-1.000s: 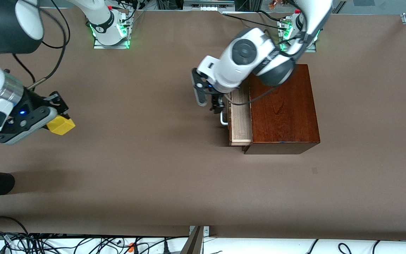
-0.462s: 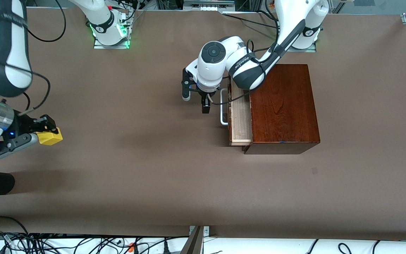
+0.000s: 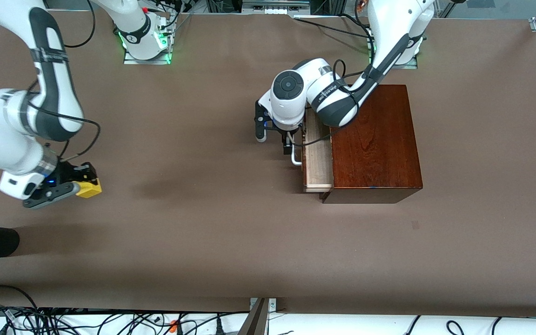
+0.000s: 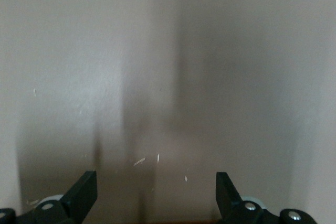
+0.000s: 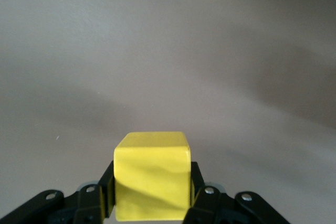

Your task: Open drawer, take yellow block, close drawer

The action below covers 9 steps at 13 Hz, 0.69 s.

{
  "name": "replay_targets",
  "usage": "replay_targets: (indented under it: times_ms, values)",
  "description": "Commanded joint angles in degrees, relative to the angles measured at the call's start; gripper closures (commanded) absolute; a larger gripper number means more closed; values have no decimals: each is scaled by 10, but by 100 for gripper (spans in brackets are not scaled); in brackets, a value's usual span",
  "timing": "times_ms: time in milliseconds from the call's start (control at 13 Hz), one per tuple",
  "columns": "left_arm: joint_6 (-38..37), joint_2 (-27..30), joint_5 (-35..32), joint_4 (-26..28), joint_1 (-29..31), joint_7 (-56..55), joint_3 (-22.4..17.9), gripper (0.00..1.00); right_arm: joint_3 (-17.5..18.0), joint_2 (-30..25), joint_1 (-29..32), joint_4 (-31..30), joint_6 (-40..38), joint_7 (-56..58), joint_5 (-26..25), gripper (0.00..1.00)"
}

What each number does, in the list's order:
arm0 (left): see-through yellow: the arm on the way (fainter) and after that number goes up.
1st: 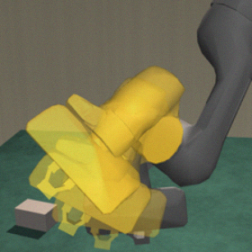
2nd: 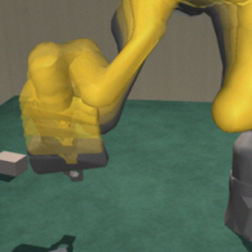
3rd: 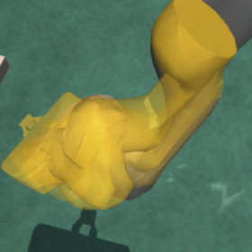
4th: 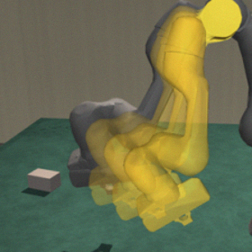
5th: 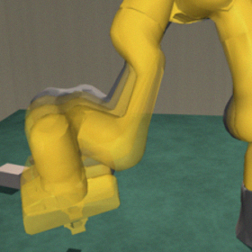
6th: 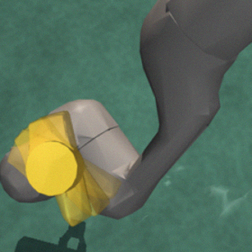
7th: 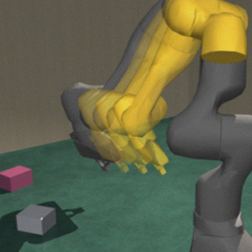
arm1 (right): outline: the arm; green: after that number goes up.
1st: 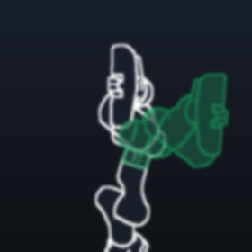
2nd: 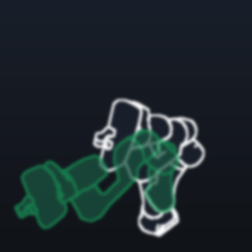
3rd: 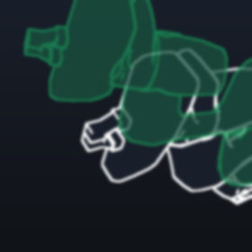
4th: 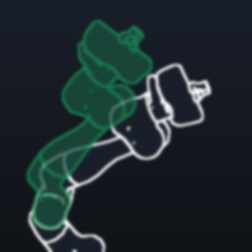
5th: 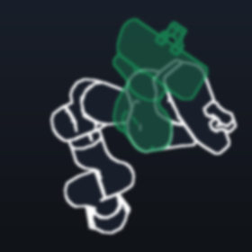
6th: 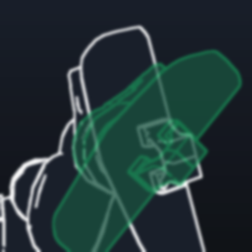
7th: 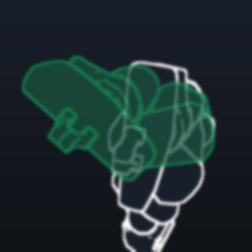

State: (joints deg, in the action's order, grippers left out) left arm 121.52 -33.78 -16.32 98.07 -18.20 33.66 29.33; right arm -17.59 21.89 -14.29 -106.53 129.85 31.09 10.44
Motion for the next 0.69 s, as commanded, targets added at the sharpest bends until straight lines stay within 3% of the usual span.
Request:
replay_targets:
  times_ms: [0,615]
  values:
    - [-36,13,-25,5,38,42,4,0,49,-21,31,-70,57,-50,-9,100]
    - [-66,20,-25,4,85,107,5,0,78,26,35,-109,115,-142,-10,100]
